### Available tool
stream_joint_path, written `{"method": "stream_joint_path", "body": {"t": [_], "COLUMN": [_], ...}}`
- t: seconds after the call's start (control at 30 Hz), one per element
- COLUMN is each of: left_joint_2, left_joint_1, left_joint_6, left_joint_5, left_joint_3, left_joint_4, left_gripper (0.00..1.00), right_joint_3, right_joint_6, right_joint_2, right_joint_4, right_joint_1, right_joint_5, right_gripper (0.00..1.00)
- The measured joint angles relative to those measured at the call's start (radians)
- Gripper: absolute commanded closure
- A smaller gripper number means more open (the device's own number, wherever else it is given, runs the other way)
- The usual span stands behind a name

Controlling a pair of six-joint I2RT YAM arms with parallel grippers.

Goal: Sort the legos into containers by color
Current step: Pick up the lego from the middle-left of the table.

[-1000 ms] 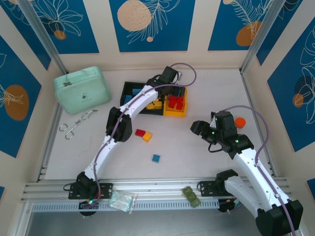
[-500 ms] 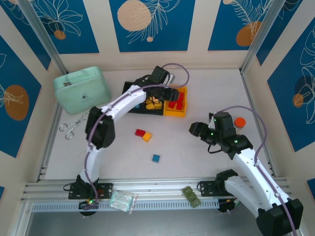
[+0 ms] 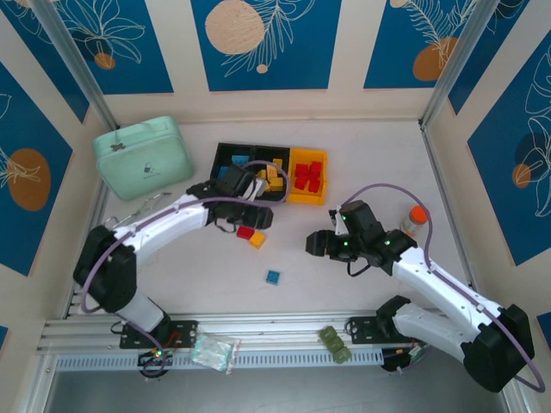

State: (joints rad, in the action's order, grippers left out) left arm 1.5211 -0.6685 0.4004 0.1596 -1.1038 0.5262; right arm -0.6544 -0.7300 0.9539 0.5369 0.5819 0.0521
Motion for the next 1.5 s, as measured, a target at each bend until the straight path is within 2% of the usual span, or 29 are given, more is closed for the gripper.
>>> {"method": "stream_joint_path", "body": {"t": [0.2, 0.47, 0.63, 0.93, 1.03, 1.17, 1.27, 1.5], "left_joint_2": [-0.136, -0.136, -0.076, 0.121, 0.161, 0.182, 0.184, 0.182], "left_joint_1": [-0.033, -0.134, -0.194, -0.278, -0.304, -0.312, -0.313, -0.314], "left_joint_6": [0.087, 0.175, 0.212, 0.222, 0.22, 0.21, 0.207, 0.204], "left_joint_5": [0.046, 0.085, 0.097, 0.095, 0.09, 0.054, 0.042, 0.012], "left_joint_3": [0.201, 0.271, 0.273, 0.175, 0.144, 0.121, 0.119, 0.11], "left_joint_4": [-0.039, -0.085, -0.118, -0.087, -0.068, -0.032, -0.017, -0.009], "left_gripper": [0.35, 0.31, 0.28, 0.28, 0.34, 0.54, 0.65, 0.67], "right_joint_3": [0.0, 0.04, 0.089, 0.167, 0.193, 0.21, 0.211, 0.212], "right_joint_6": [-0.008, -0.049, -0.072, -0.086, -0.091, -0.094, -0.094, -0.093], "right_joint_2": [0.006, -0.019, -0.069, -0.173, -0.187, -0.193, -0.198, -0.199], "right_joint_4": [-0.013, 0.034, 0.077, 0.111, 0.116, 0.117, 0.118, 0.101], "right_joint_1": [0.002, 0.002, -0.02, -0.19, -0.217, -0.224, -0.228, -0.231], "right_joint_5": [0.001, -0.013, -0.029, -0.02, -0.01, -0.003, 0.002, 0.04], "right_gripper": [0.36, 0.36, 0.36, 0.36, 0.36, 0.36, 0.36, 0.36]}}
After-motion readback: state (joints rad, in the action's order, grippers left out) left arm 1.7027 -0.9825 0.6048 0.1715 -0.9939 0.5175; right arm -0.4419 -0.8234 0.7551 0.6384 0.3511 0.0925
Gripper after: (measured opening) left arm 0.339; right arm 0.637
